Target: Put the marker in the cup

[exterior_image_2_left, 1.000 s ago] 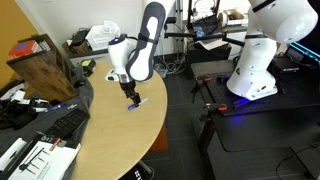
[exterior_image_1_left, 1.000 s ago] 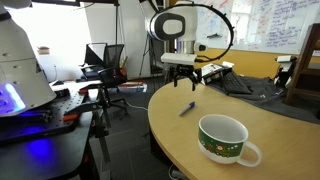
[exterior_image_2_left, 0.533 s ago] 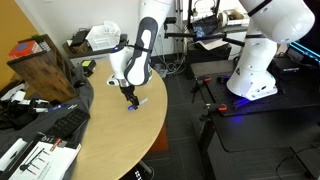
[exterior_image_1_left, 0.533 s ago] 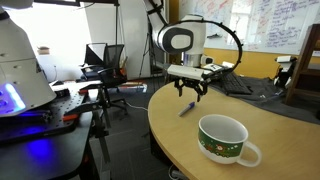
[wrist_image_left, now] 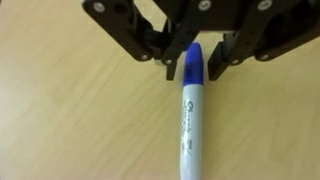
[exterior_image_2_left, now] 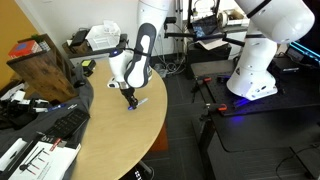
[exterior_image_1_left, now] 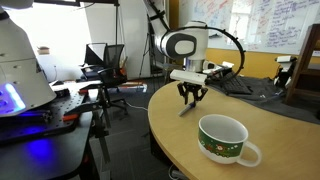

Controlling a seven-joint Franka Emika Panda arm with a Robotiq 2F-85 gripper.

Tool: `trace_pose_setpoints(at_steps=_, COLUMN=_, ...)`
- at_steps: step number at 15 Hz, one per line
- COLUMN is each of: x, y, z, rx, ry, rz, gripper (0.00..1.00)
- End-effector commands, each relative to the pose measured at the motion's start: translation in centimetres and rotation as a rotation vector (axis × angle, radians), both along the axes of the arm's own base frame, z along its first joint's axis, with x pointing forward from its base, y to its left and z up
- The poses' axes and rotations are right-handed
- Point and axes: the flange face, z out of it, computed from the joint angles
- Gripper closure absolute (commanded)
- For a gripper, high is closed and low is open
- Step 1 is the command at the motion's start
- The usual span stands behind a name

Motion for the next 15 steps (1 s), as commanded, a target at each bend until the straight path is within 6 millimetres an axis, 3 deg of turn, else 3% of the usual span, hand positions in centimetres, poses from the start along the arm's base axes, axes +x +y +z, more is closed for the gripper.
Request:
trace_pose_setpoints(at_steps=1, x=0.5, y=0.0, z=0.2, rx=-0.006, ry=0.014, rz=0.014, gripper=0.86)
trace_pose_setpoints(at_steps=3, x=0.6, y=-0.1, z=0.5, rx=0.005, ry=0.006, rz=0.008, gripper=0.99)
trace_pose_setpoints(at_steps=7, x=0.5, y=-0.8, z=1.9, rx=0.004, ry=0.003, rz=-0.213, gripper=0.95)
trace_pose_setpoints(at_steps=15, x=-0.8, y=-4.9, z=5.2, rx=0.012, ry=-0.026, rz=-0.666, gripper=0.95)
